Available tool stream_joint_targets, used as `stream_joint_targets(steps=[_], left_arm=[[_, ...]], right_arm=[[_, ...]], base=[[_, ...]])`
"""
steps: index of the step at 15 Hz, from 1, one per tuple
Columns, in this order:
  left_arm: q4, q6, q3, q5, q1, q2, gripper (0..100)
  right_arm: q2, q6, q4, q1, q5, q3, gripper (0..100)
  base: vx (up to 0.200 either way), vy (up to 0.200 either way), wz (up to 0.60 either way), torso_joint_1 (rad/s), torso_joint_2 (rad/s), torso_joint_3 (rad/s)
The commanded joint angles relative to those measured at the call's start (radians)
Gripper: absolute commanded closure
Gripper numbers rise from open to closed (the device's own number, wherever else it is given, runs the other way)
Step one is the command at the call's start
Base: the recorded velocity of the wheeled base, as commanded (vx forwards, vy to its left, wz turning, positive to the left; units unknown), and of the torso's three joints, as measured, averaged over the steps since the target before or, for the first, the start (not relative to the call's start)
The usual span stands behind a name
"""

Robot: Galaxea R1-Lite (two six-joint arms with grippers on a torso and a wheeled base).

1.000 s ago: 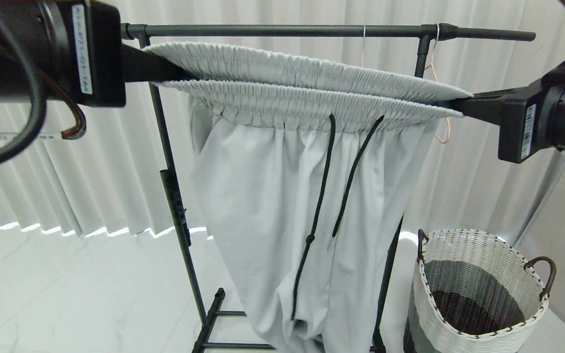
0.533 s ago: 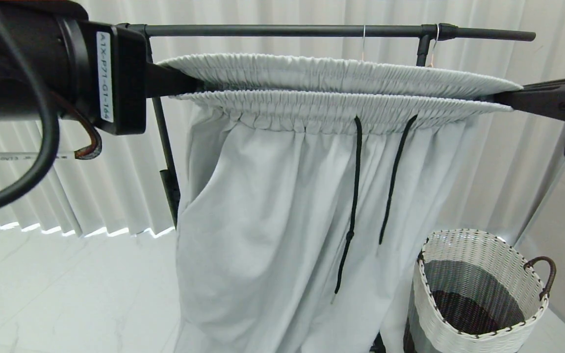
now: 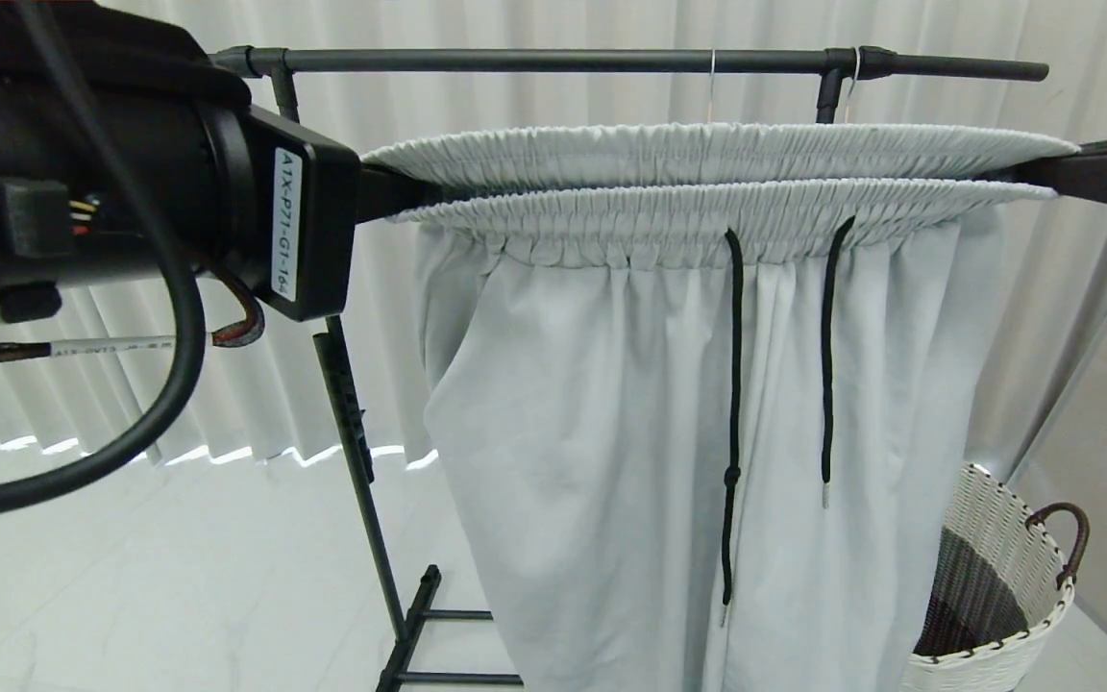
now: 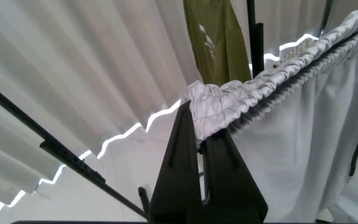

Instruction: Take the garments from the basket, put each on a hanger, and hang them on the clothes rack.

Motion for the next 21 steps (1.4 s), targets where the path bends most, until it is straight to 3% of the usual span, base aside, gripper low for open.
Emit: stream_joint_targets(steps=[1, 7, 11, 14, 16, 19, 21], left_arm=[[0.000, 0.000, 0.003, 0.001, 0.000, -0.001, 100], [-0.002, -0.002, 0.007, -0.001, 0.002, 0.007, 100], [-0.003, 0.000, 0.038, -0.001, 0.000, 0.005, 100], [-0.005, 0.000, 0.030, -0.001, -0.001, 0.018, 100], [-0.054, 0.001, -0.016, -0.001, -0.008, 0.058, 100], [-0.085, 0.003, -0.122, -0.001, -0.009, 0.139, 100], [-0.085, 0.001, -0.171, -0.003, -0.018, 0.188, 100]], right_arm=[[-0.008, -0.001, 0.001, 0.000, 0.000, 0.000, 100], [-0.009, -0.001, 0.001, 0.000, 0.000, 0.003, 100], [-0.011, -0.001, 0.014, -0.007, -0.002, 0.003, 100], [-0.034, -0.001, 0.088, -0.041, -0.002, -0.012, 100], [-0.069, -0.001, 0.205, -0.044, 0.011, -0.052, 100], [-0.123, 0.001, 0.378, -0.040, 0.124, -0.109, 100], [-0.158, 0.001, 0.495, -0.003, 0.276, -0.129, 100]], base=[[0.000, 0.200, 0.00, 0.002, 0.00, 0.007], [0.000, 0.200, 0.00, 0.004, 0.00, 0.002], [0.000, 0.000, 0.00, 0.000, 0.00, 0.000], [0.000, 0.000, 0.00, 0.000, 0.00, 0.000], [0.000, 0.000, 0.00, 0.000, 0.00, 0.000], [0.000, 0.000, 0.00, 0.000, 0.00, 0.000], [0.000, 0.000, 0.00, 0.000, 0.00, 0.000]])
